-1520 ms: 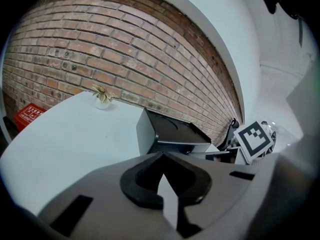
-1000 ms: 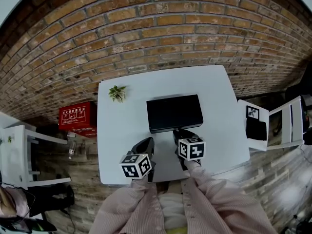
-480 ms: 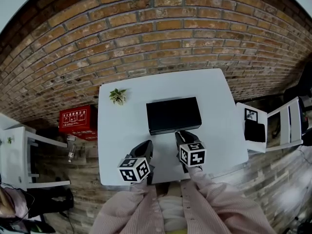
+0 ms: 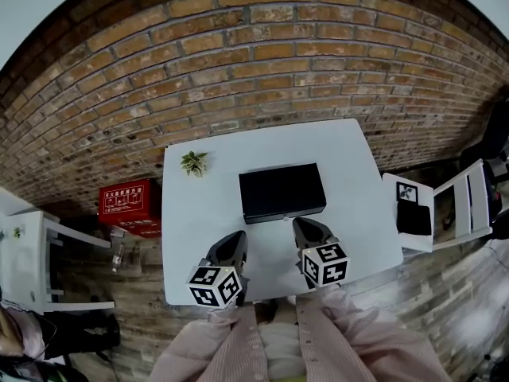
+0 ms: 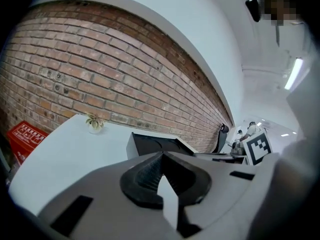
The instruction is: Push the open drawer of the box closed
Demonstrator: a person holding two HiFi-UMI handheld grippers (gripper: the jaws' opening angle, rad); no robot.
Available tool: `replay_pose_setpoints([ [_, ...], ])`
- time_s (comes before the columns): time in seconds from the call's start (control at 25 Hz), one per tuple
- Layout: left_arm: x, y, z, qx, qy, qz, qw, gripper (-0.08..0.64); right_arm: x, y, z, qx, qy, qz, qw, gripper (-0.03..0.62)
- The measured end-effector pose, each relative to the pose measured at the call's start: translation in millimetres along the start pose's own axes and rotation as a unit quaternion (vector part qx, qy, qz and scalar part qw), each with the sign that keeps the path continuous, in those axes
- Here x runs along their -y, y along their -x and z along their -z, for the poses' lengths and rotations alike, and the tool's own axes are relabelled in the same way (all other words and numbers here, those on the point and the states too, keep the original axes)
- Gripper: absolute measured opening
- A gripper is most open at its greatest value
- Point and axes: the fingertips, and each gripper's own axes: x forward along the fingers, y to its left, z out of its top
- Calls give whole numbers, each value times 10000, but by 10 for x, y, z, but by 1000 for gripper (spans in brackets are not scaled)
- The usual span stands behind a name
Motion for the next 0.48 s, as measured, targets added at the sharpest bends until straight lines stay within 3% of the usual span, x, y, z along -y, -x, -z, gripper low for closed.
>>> replay_pose_setpoints([
  [0.28,132,216,-356,427,-602,-3,9973,-5,-114,287,-387,573,-29,-367,9977,3],
  [0.48,154,386,-554,719,-792,-44,9943,-5,-187,469,-661,933,42,-627,9937,3],
])
